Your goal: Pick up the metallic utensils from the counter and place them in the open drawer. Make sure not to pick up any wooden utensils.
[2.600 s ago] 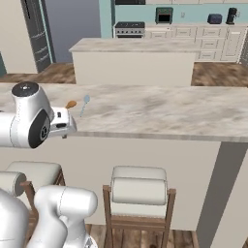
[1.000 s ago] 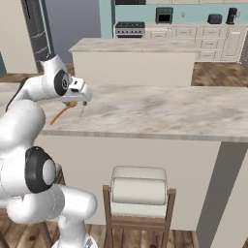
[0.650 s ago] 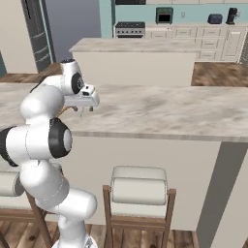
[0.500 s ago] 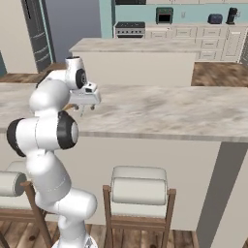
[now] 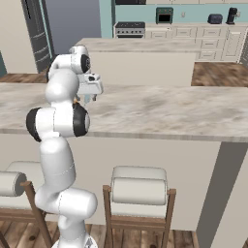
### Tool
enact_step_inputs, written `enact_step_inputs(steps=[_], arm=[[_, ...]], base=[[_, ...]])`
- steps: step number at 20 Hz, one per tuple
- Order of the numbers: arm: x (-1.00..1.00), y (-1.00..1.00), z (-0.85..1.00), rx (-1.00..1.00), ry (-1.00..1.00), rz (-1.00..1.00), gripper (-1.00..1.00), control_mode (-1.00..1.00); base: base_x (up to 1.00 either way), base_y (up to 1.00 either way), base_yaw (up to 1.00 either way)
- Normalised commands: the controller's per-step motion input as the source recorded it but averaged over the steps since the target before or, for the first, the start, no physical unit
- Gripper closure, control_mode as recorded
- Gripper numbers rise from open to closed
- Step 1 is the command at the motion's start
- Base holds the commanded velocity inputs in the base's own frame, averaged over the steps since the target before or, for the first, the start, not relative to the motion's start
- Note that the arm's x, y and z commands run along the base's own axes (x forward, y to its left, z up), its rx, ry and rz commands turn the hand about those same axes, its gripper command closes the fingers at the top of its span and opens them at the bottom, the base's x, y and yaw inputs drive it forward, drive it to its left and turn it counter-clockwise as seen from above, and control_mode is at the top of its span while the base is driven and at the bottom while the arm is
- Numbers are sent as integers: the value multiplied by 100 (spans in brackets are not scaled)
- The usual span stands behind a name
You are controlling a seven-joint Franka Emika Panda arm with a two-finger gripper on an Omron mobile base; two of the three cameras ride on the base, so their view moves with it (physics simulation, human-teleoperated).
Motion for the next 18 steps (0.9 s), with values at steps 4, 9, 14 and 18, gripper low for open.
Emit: enact_step_inputs(steps=[4, 9, 14, 18], arm=[[-16, 0, -11, 0, -2, -2, -100, -100], [-74, 0, -15, 0, -18, -3, -100, -100], [-35, 0, -26, 0, -17, -2, -100, -100], [0, 0, -62, 0, -13, -5, -100, -100]], base=[[0, 0, 0], [0, 0, 0], [0, 0, 0], [0, 0, 0]])
